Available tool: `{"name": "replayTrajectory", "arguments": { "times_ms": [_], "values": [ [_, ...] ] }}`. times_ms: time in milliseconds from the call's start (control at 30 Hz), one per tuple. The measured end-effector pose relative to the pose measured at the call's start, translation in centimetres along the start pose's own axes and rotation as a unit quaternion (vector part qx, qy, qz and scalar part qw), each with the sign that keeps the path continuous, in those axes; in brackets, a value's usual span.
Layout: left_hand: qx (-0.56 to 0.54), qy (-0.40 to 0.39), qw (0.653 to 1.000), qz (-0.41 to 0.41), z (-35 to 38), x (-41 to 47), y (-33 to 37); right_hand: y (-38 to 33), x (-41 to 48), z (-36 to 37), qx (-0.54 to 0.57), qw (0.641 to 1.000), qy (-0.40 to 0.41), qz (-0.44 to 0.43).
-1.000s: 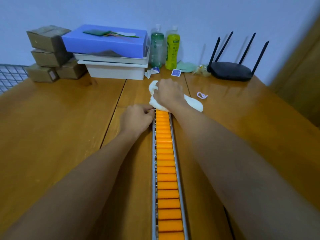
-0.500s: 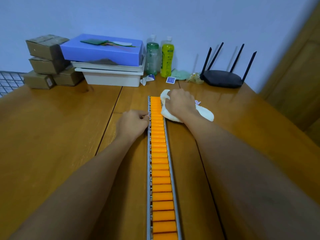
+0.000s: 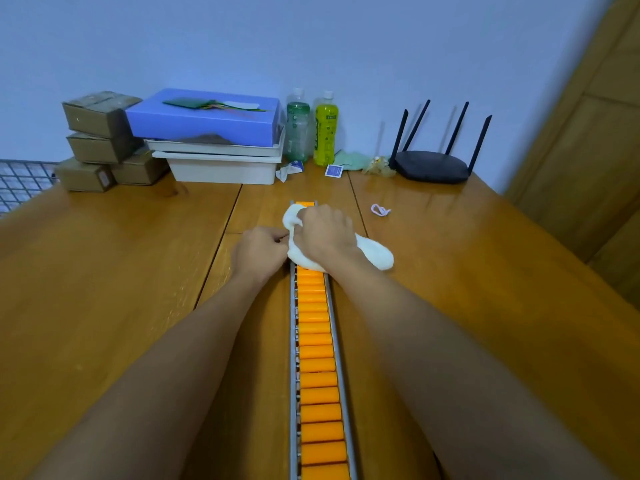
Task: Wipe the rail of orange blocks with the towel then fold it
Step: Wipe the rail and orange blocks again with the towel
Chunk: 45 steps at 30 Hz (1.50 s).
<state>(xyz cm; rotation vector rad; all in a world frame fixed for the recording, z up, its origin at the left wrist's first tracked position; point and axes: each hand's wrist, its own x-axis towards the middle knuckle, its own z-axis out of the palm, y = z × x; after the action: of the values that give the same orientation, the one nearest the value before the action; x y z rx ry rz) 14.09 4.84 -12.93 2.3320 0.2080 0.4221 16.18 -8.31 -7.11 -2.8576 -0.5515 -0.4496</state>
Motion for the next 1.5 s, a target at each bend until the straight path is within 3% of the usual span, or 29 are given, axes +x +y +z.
{"name": "replayTrajectory", "arguments": {
  "times_ms": [467,700,933,1233,1500],
  "values": [
    [-0.001,0.018,1.000,0.007,0.1,-0.1,0.4,2.3,-1.0,-1.0,-0.078,0.997,-0.003,-0.016],
    [-0.009,-0.013,1.000,-0.005,-0.7,-1.3,0.9,5.3,-3.6,-2.3,-0.103,0.994,-0.033,0.008],
    [-0.063,-0.038,0.997,-0.034,-1.5,-3.5,1.9,3.6,-5.2,-5.4,-0.042,0.999,0.030,0.019],
    [0.089,-0.086,0.990,0.066,-3.8,-7.6,2.0,-2.2,-8.3,-5.3,-0.034,0.999,0.003,-0.023],
    [0.066,-0.065,0.992,0.091,-4.5,-10.4,1.4,-1.9,-10.9,-3.9,-0.042,0.999,-0.003,-0.017]
  ]
}}
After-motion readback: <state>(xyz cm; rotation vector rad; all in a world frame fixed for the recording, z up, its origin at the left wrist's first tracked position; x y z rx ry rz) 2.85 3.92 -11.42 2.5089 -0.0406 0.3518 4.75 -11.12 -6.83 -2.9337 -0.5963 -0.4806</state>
